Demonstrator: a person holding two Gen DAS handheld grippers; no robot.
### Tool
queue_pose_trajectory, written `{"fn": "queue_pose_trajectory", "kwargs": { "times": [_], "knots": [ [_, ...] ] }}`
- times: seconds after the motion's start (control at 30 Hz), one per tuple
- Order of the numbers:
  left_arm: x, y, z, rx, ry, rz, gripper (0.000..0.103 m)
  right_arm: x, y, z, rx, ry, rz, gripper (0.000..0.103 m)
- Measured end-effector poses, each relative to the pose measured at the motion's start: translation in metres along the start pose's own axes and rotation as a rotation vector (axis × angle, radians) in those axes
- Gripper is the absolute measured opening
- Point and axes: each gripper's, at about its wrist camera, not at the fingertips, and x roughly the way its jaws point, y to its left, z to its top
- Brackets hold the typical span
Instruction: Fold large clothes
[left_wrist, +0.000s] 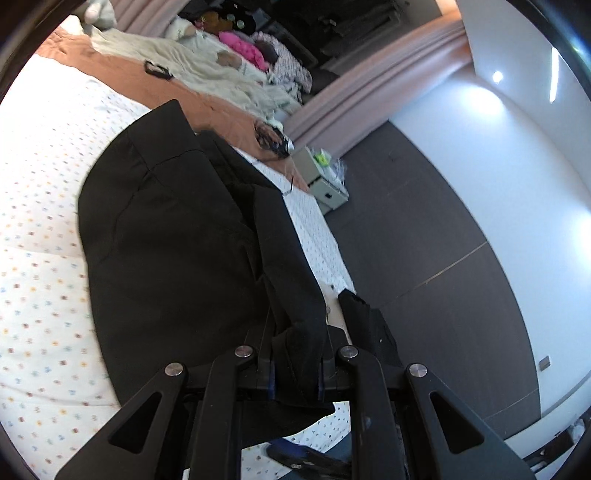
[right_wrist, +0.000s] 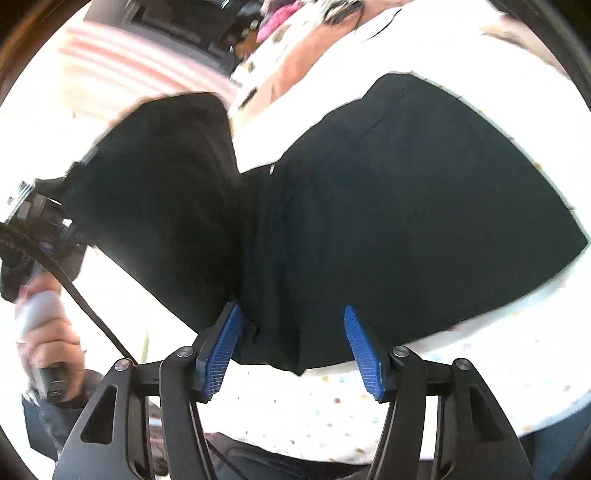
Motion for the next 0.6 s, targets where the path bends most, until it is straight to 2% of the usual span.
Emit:
{"fn": "queue_pose_trajectory", "kwargs": {
  "times": [0.13,0.37,0.5,0.6],
  "knots": [
    [0.047,-0.01,-0.01,0.026,0.085,0.02,0.016,-0.029,-0.038,0.012,0.031,-0.077,-0.025,0.057],
    [0.117,-0.028,-0.043,0.059,0.243,0.049,0.016,-0.037,-0.107,0.023,0.137,-0.118,-0.09,0.057],
    [0.14,-0.049,-0.064,0.096,0.331,0.052,0.016,-0.038,-0.128,0.023,0.17,-0.139,-0.105,0.057],
    [0.146,-0.062,-0.075,0.137,0.38,0.038,0.025,-0.053,-0.118,0.004,0.185,-0.151,-0.106,0.057]
  ]
}}
